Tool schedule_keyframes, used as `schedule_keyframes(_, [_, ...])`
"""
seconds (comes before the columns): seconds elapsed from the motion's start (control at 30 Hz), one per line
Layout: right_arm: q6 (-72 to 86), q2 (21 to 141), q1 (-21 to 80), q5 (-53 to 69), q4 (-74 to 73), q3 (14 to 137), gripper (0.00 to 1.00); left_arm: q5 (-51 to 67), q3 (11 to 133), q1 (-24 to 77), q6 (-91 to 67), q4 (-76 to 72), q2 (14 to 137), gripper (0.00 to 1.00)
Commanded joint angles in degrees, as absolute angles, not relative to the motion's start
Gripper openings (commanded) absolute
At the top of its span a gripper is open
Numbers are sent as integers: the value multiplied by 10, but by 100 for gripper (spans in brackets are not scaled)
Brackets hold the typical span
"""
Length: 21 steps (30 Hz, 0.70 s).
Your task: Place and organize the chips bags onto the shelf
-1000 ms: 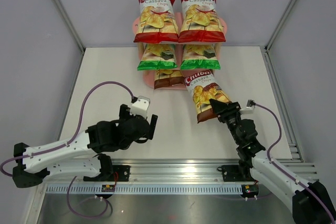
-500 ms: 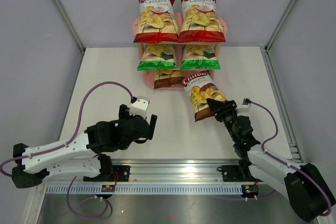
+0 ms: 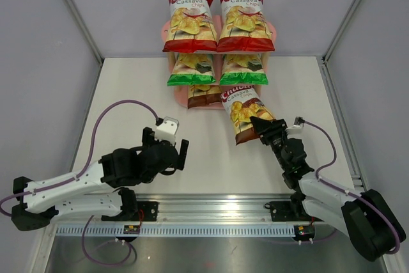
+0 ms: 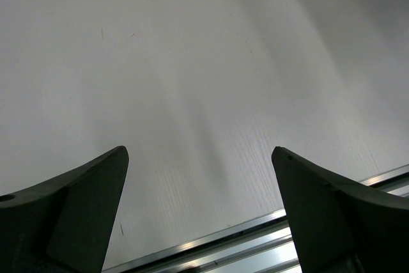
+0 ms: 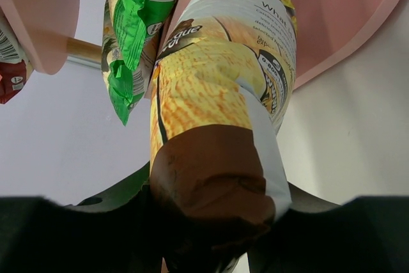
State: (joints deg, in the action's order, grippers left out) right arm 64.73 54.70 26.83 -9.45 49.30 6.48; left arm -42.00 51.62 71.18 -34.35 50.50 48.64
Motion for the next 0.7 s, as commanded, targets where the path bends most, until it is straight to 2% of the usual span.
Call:
schedule_keyframes(0.0, [646, 563, 264, -100, 596, 105, 25, -418, 517, 710, -342, 494, 490, 99])
schedule_keyframes(0.4, [672, 642, 255, -88, 634, 127, 25, -417, 516, 711, -340, 497, 481, 99])
schedule_keyframes(0.53, [697, 676, 256, -41, 612, 148, 24, -418, 518, 711, -336, 496, 483, 99])
schedule_keyframes(0.67, [732, 711, 255, -15, 661, 142, 24, -420, 519, 711, -334, 494, 485, 99])
